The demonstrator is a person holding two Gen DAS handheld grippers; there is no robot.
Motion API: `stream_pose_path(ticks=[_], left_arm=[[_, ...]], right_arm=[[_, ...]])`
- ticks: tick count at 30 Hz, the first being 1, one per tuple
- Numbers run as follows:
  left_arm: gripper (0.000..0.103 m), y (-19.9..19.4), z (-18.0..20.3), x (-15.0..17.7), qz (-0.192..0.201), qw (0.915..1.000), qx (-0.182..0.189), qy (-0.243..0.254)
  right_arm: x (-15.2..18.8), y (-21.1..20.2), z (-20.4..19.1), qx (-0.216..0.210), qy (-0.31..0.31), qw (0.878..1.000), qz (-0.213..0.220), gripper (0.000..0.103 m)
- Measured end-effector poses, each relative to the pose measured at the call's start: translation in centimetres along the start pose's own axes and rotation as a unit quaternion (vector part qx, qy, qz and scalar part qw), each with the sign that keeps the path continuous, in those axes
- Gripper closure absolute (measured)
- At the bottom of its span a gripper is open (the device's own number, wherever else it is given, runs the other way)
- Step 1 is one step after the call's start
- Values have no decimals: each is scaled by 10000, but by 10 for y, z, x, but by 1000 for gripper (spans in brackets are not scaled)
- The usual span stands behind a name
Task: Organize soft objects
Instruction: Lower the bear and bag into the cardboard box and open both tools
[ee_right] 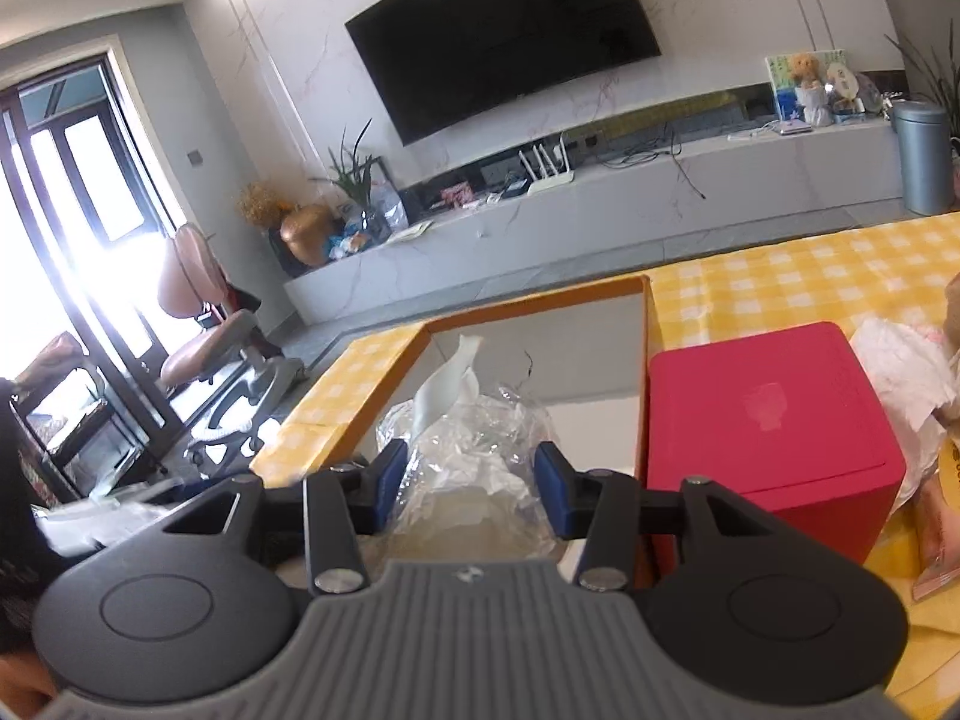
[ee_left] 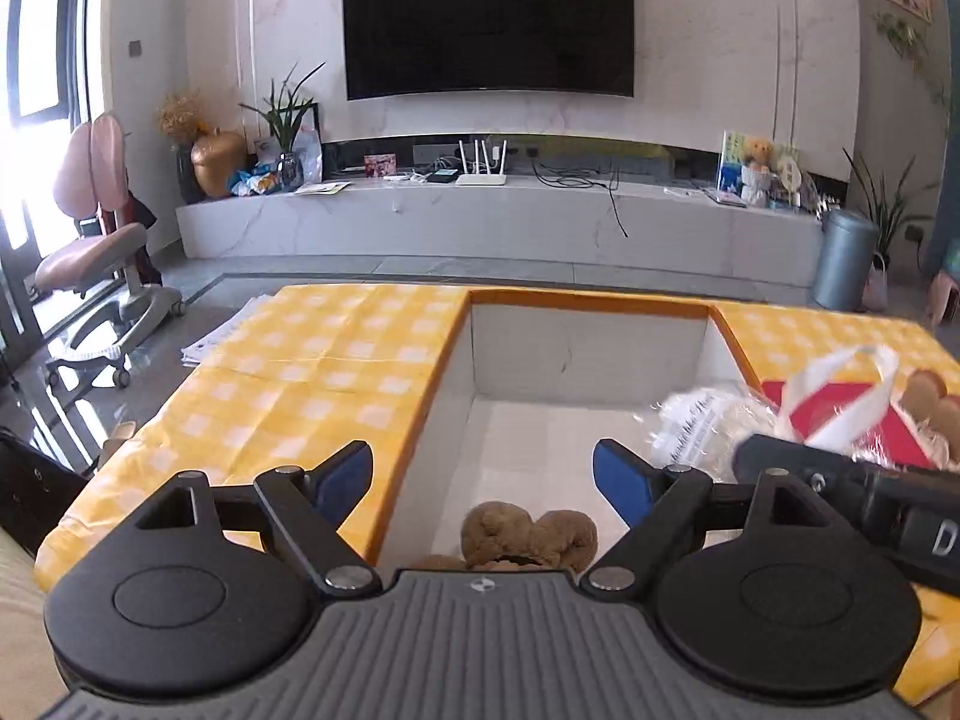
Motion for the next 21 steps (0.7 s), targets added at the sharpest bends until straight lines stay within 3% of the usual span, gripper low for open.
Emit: stream_pose_path(ticks=[5, 9, 15, 21], left_arm=[[5, 5, -25, -7, 19, 9992, -116, -389], [7, 4, -39, -12, 149, 9984, -302, -445], [7, 1, -46, -14, 135, 9982, -122, -576], [7, 5, -41, -10, 27, 9982, -2, -595]], right_arm=[[2, 3, -9, 133, -257, 9996, 20, 57], [9, 23, -26, 458, -537, 9972, -228, 57], [37, 61, -35, 766, -992, 9885, -851, 57], [50, 74, -24, 1123, -1148, 9815, -1043, 57]])
Point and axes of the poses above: each gripper's, at about its wrist camera, not at the fingertips, and y roughly the way its jaws point, z to its right, x to its underside, the point moved 7 cm from there along y, roughly the way its jaws point, and after that the axes turned 2 degrees about -x, right-handed, at the moved point
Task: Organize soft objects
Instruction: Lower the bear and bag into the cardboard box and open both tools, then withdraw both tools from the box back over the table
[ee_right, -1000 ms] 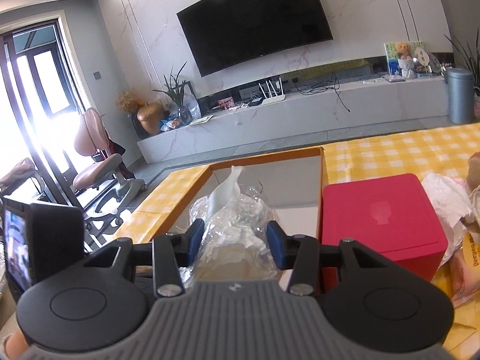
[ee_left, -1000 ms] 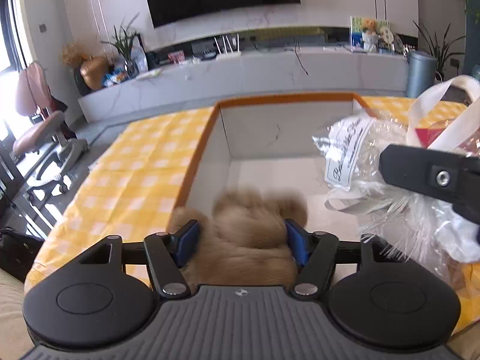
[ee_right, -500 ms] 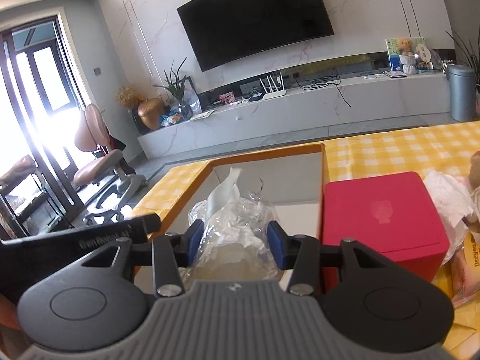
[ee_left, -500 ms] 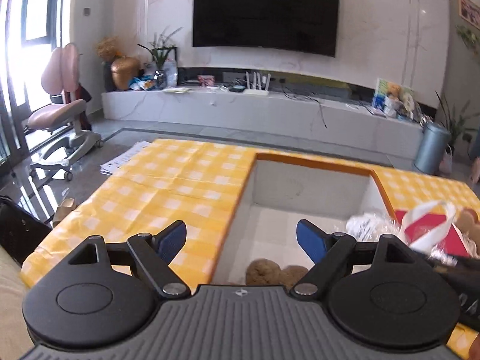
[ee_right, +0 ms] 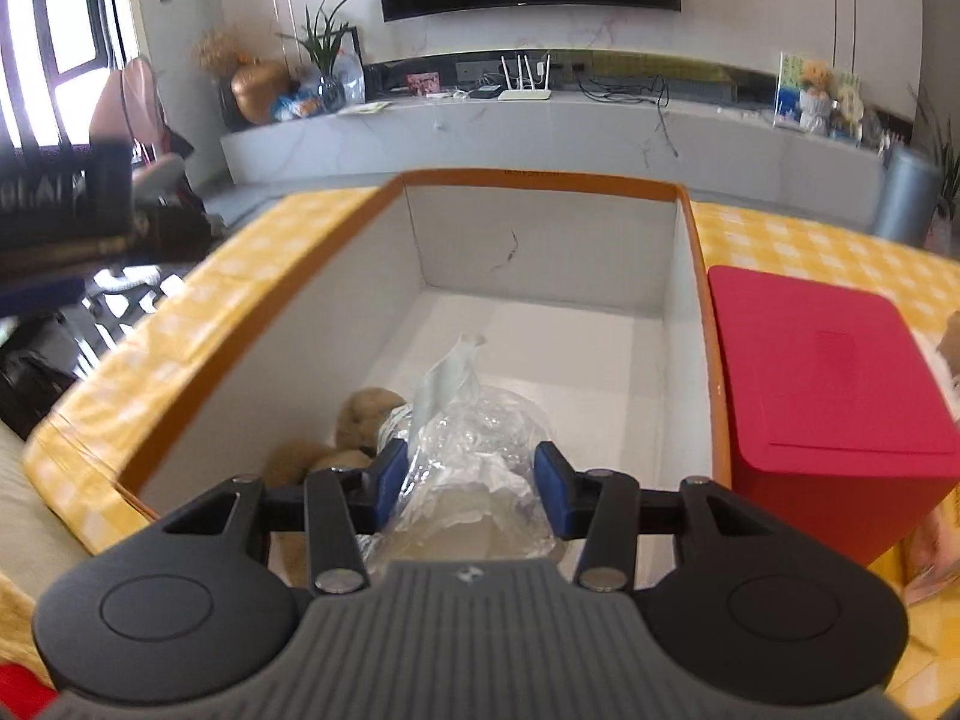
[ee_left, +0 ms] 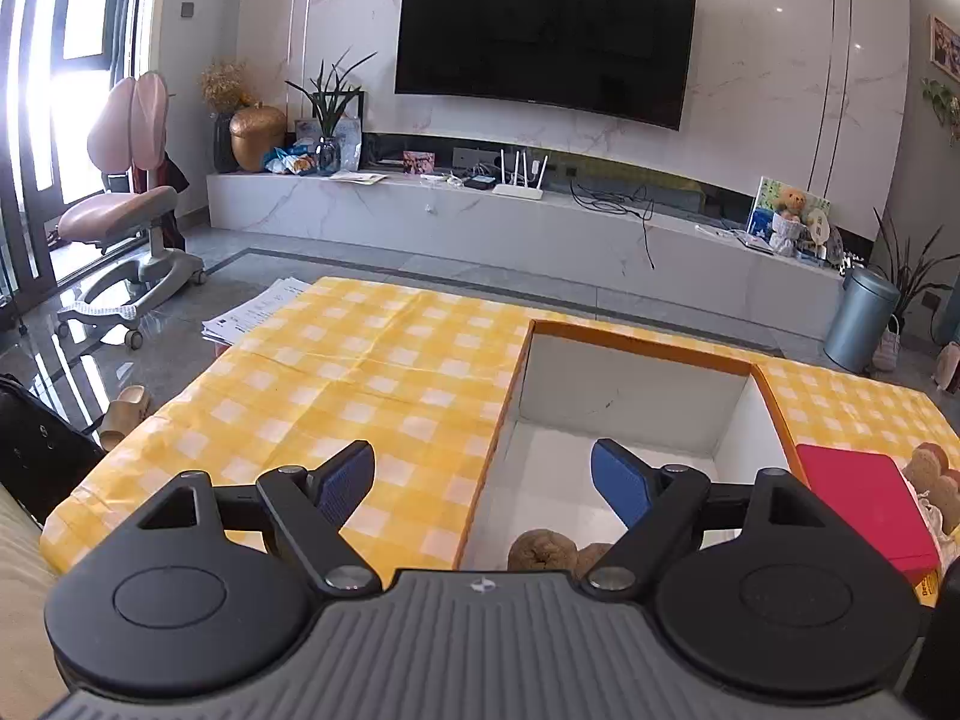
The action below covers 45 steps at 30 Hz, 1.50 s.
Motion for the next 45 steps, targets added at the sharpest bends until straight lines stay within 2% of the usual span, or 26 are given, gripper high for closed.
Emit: stream_pose_path(ticks=[4, 8, 10, 12, 16, 19, 27, 35, 41, 45], left_arm=[[7, 2, 4, 4, -29, 9999, 3, 104], [7, 0, 6, 4, -9, 9999, 16, 148], [7, -1, 7, 4, -4, 9999, 30, 163], [7, -1, 6, 3, 7, 9998, 30, 179], [7, -2, 4, 1, 21, 9999, 35, 130], [7, -5, 2, -1, 75, 9999, 59, 85], [7, -14, 5, -6, 122, 9999, 98, 45], [7, -32, 19, -9, 110, 9979, 631, -20], [7, -51, 36, -13, 160, 9931, 1162, -6], [7, -63, 56, -12, 172, 9862, 1644, -49]], right_arm=[[3, 3, -2, 150, -227, 9996, 0, 54], [3, 3, -5, 188, -435, 9989, 47, 46], [2, 0, -8, 98, -478, 9987, 115, 39], [-1, -4, -11, 43, -515, 9984, 238, 18], [-7, -17, -18, 53, -775, 9950, 622, 11], [-9, -22, -22, 56, -882, 9937, 694, 11], [-20, -42, -16, -242, -412, 9947, 910, 11], [-39, -84, 14, -159, -182, 9909, 1321, 11], [-50, -123, 45, 211, -263, 9878, 1518, 11], [-51, -149, 69, 335, -143, 9871, 1559, 11]])
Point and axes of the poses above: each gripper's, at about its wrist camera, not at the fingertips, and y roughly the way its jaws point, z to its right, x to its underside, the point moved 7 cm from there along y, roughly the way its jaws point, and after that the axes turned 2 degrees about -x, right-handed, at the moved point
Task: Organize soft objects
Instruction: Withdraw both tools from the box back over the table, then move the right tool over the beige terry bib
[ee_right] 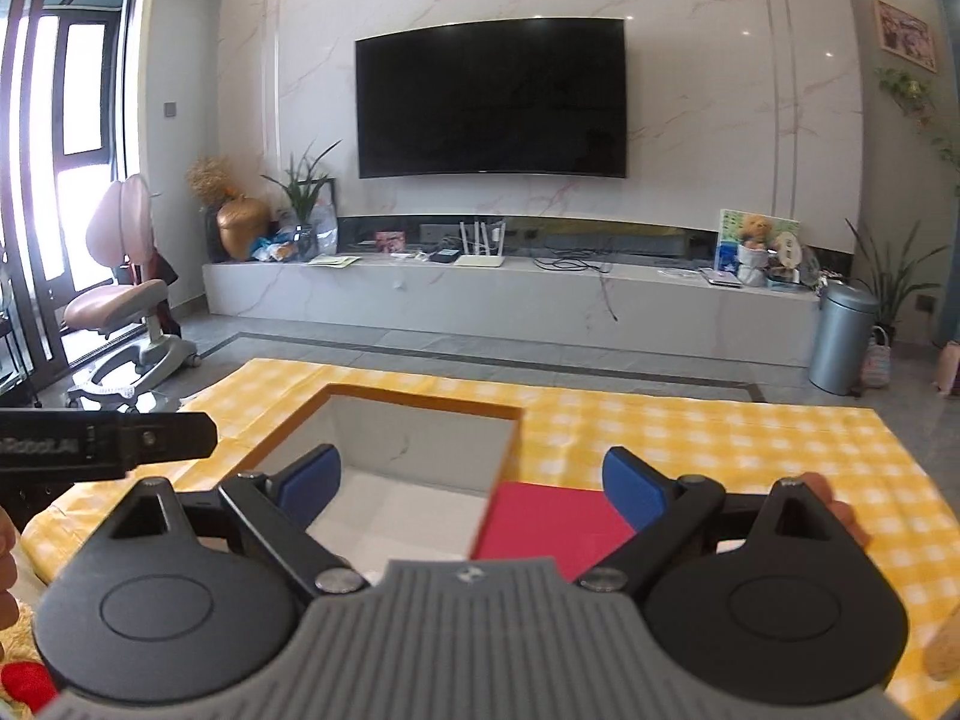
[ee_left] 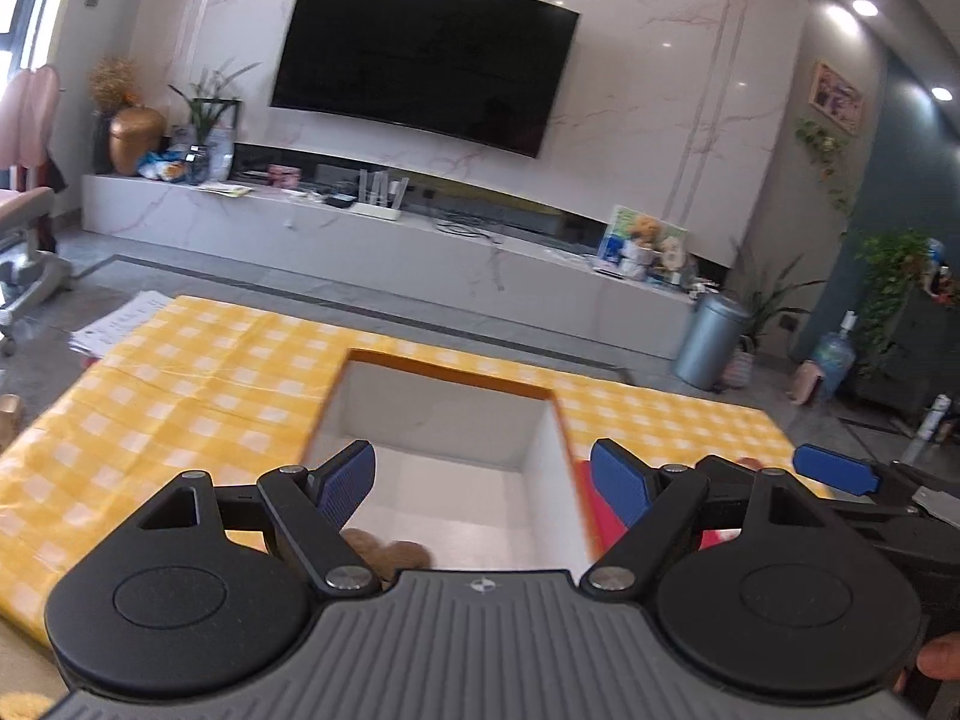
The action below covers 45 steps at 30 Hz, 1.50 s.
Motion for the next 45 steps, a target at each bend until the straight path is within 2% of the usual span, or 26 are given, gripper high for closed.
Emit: stream_pose_path(ticks=[6, 11, 17, 20, 22, 25, 27, 31, 34, 38, 39, 41, 43, 45], left_arm=[[7, -6, 56, 5, 95, 9981, 95, 608], [7, 5, 110, 13, 81, 9957, 12, 921], [7, 26, 164, 40, -200, 9936, 451, 1021], [7, 44, 184, 58, -359, 9913, 522, 1152], [7, 56, 195, 72, -503, 9872, 574, 1398], [7, 72, 212, 96, -683, 9825, 530, 1652], [7, 83, 217, 108, -785, 9810, 546, 1686], [7, 95, 227, 139, -1023, 9759, 884, 1716], [7, 103, 235, 159, -1073, 9713, 818, 1960], [7, 115, 238, 175, -1178, 9676, 777, 2093], [7, 115, 239, 179, -1190, 9667, 790, 2124], [7, 116, 241, 184, -1180, 9643, 813, 2226], [8, 120, 246, 184, -1097, 9634, 822, 2305], [8, 127, 246, 184, -1042, 9652, 654, 2309]], right_arm=[[-1, -28, 37, 308, -164, 9994, -75, 11], [-5, -61, 87, 842, -215, 9960, 202, 11], [17, -73, 159, 1319, 221, 9910, 80, 11], [35, -65, 200, 1539, 723, 9853, -133, 11], [47, -57, 220, 1446, 1053, 9837, -203, 11], [68, -35, 241, 967, 1561, 9823, -361, 11], [83, -18, 253, 1045, 1740, 9769, -677, 11], [107, 10, 273, 1195, 2094, 9630, -1205, 11], [119, 27, 279, 1189, 2262, 9550, -1506, 11], [124, 40, 278, 1366, 2175, 9527, -1627, 9], [125, 44, 277, 1388, 2158, 9521, -1663, 5], [128, 51, 276, 1392, 2204, 9487, -1787, 3], [133, 57, 277, 1347, 2543, 9377, -1947, 3], [137, 63, 280, 1206, 2905, 9289, -1955, 3]])
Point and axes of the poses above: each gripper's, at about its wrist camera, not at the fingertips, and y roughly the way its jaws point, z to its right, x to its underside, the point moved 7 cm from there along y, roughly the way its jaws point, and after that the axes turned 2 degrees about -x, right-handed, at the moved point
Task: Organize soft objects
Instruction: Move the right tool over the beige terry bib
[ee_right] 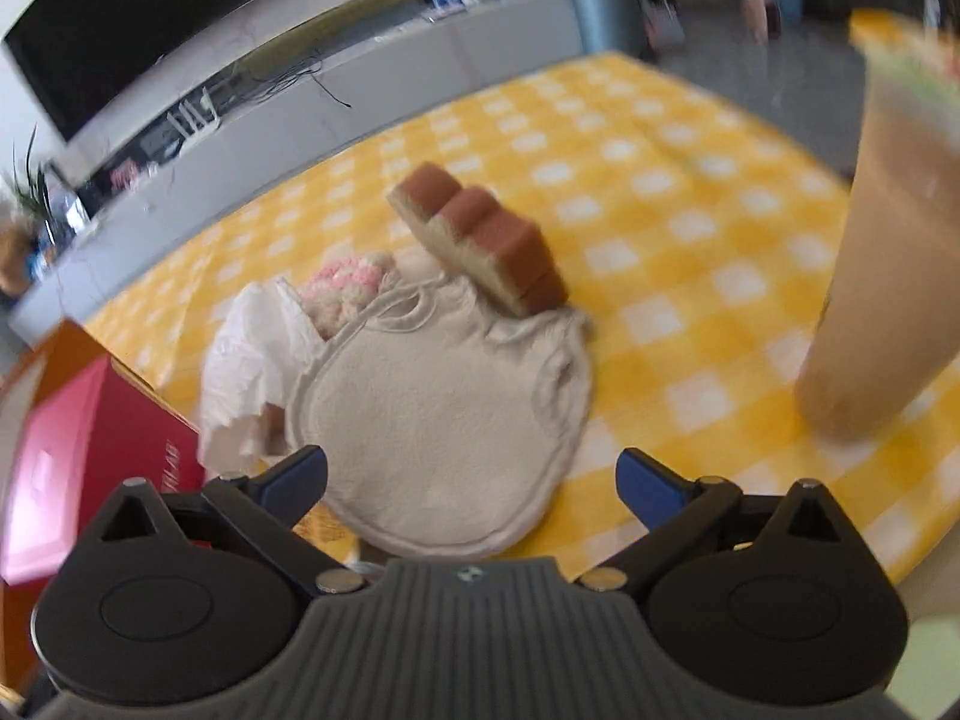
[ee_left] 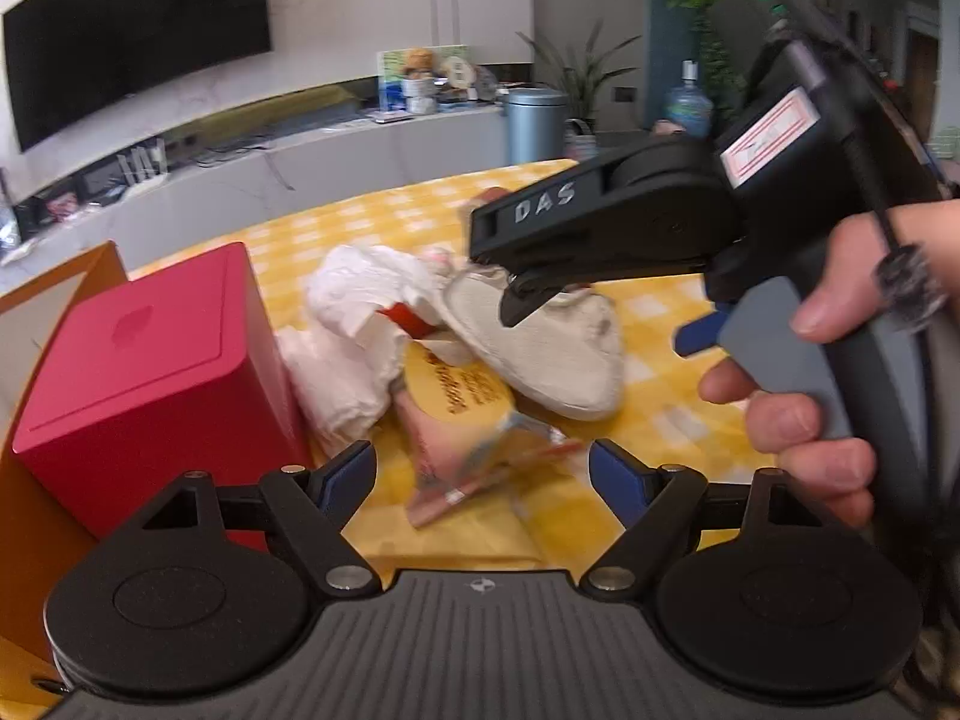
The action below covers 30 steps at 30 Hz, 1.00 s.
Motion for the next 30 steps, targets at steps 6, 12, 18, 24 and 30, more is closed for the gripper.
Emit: stream_pose_path(ticks=[6, 12, 18, 24, 30], left_arm=[[8, 20, 3, -4, -228, 9996, 176, 1], [8, 39, 4, -3, -426, 9988, 188, -147], [5, 63, 8, 1, -753, 9961, 314, -328], [14, 69, 11, 4, -819, 9955, 333, -339], [44, 64, 11, 11, -827, 9964, 173, -97]], right_arm=[[-13, 2, 17, -187, 972, 9948, 223, 3], [-16, -1, 23, 48, 1037, 9944, 208, 3], [-12, -2, 17, 60, 652, 9978, 121, 3], [-9, 0, 9, 125, 306, 9995, 25, 3], [-5, 2, 2, 171, 70, 9998, -100, 3]])
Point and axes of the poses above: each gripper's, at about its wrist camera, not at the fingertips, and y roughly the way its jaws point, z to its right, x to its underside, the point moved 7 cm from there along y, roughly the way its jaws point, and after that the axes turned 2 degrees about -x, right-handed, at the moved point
